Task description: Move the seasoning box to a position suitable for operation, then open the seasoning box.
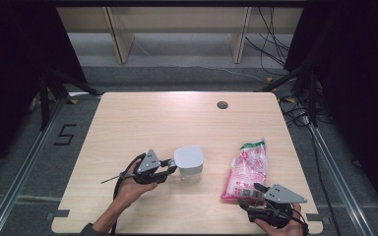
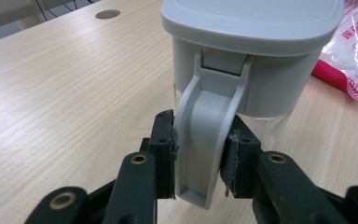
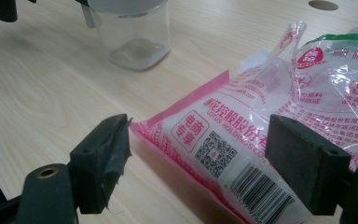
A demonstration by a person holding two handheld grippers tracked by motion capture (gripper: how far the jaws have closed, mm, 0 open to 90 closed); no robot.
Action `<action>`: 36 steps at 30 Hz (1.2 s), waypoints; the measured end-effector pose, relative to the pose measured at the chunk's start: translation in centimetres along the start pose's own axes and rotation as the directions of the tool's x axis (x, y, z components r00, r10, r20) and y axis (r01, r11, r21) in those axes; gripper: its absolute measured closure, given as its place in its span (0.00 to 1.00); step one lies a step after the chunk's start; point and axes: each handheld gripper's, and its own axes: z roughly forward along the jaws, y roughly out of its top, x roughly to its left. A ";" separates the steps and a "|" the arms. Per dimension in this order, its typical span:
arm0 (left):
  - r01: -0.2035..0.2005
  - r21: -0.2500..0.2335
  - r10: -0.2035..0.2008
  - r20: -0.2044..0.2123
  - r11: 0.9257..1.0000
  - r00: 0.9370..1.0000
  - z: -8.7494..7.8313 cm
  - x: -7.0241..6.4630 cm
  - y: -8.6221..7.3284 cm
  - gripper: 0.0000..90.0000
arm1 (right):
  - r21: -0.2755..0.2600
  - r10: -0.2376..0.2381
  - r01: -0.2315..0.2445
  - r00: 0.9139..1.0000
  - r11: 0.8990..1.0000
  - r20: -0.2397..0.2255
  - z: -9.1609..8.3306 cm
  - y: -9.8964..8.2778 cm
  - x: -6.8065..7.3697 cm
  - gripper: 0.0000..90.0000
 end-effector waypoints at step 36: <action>0.050 -0.012 -0.049 0.026 0.999 0.998 -3.7 1.0 1.2 0.61 | -0.003 -0.009 0.009 1.000 1.000 -0.025 0.8 0.7 0.8 0.21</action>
